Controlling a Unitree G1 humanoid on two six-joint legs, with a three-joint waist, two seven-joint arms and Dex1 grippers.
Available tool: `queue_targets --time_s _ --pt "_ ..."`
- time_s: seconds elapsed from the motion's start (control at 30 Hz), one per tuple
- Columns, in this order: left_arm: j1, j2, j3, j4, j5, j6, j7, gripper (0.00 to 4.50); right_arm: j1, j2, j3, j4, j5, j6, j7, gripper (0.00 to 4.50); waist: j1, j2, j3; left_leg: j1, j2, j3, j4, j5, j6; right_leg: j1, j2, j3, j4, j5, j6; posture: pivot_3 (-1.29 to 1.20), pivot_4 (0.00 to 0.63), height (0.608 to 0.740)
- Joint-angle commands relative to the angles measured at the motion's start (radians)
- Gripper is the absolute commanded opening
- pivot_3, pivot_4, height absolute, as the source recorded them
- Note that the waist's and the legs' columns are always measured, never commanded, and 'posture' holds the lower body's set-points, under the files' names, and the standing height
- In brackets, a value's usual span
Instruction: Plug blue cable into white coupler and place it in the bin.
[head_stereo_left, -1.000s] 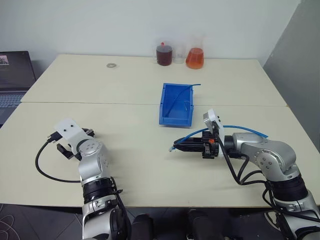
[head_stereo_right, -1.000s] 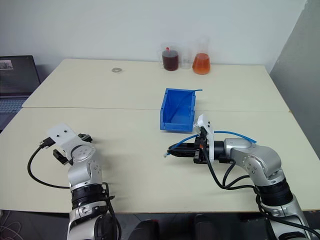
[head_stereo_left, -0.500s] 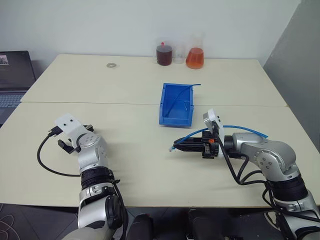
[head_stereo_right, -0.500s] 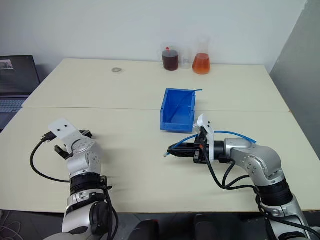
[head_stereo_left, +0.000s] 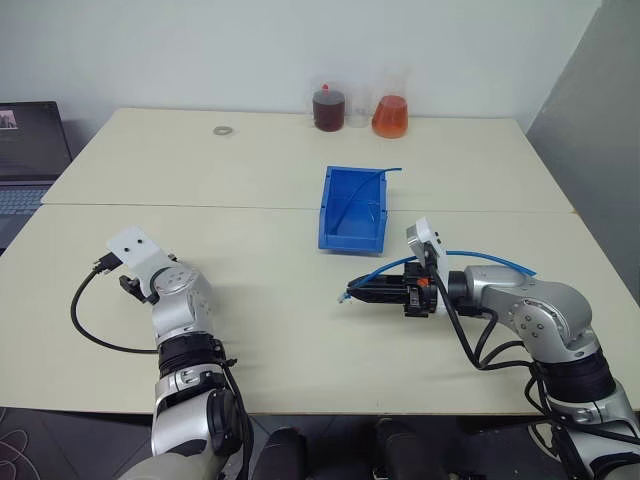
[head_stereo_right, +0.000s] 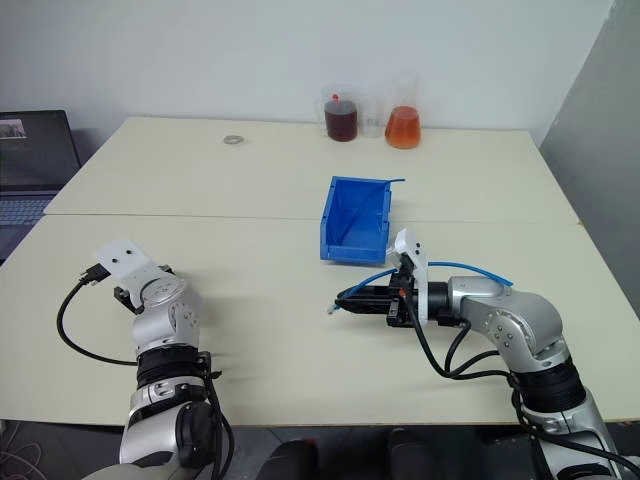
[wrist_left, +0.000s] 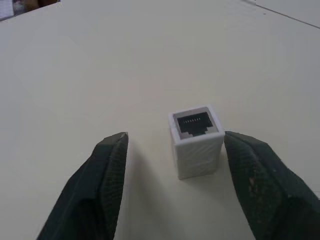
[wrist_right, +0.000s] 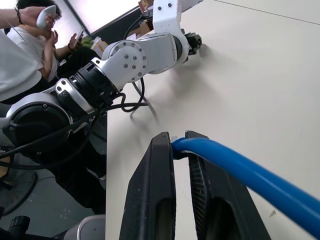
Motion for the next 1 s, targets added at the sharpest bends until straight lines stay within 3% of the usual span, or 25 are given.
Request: queue_targets --time_s 0.03,0.23,0.47,0.67,0.83,1.0 --pt "-0.038 0.024 0.002 0.009 -0.003 -0.022 0.009 2.21 -0.007 -0.001 -0.023 -0.034 0.012 -0.004 -0.004 0.11 0.000 0.000 0.000 0.000 0.000 0.000 0.000 0.000 0.000 0.000 0.000 0.000 0.000 0.000 0.000 0.00 0.150 0.740" --pt "-0.040 0.026 -0.005 0.002 -0.005 -0.007 0.009 0.80 -0.008 0.001 -0.025 -0.038 0.016 0.000 -0.011 0.11 0.000 0.000 0.000 0.000 0.000 0.000 0.000 0.000 0.000 0.000 0.000 0.000 0.000 0.000 0.000 0.00 0.150 0.740" --pt "0.023 0.009 -0.006 -0.070 -0.013 0.033 -0.012 0.79 -0.003 0.003 -0.027 -0.045 0.022 0.000 -0.021 0.11 -0.001 0.000 0.000 0.000 0.000 0.000 0.000 0.000 0.000 0.000 0.000 0.000 0.000 0.000 0.000 0.00 0.150 0.740" --pt "0.129 0.007 -0.036 -0.210 -0.064 0.060 -0.153 0.79 0.002 0.007 -0.027 -0.044 0.017 -0.007 -0.023 0.11 -0.002 0.000 0.000 0.001 0.000 0.000 0.000 0.000 0.000 0.000 -0.004 0.000 0.000 0.000 0.000 0.00 0.150 0.740" --pt "0.247 0.115 -0.191 -0.387 -0.121 0.144 -0.508 0.79 0.016 -0.005 -0.031 -0.063 0.010 -0.016 -0.025 0.11 -0.002 0.000 0.000 0.001 0.000 0.000 0.000 0.000 0.000 0.000 -0.003 0.000 0.000 0.000 0.000 0.00 0.150 0.740" --pt "0.307 0.321 -0.388 -0.515 -0.218 0.254 -0.953 0.79 0.056 -0.028 -0.059 -0.098 0.018 -0.013 -0.039 0.11 -0.001 0.000 0.000 0.000 0.000 0.000 0.000 0.000 0.000 0.000 -0.001 0.000 0.000 0.000 0.000 0.00 0.150 0.740"
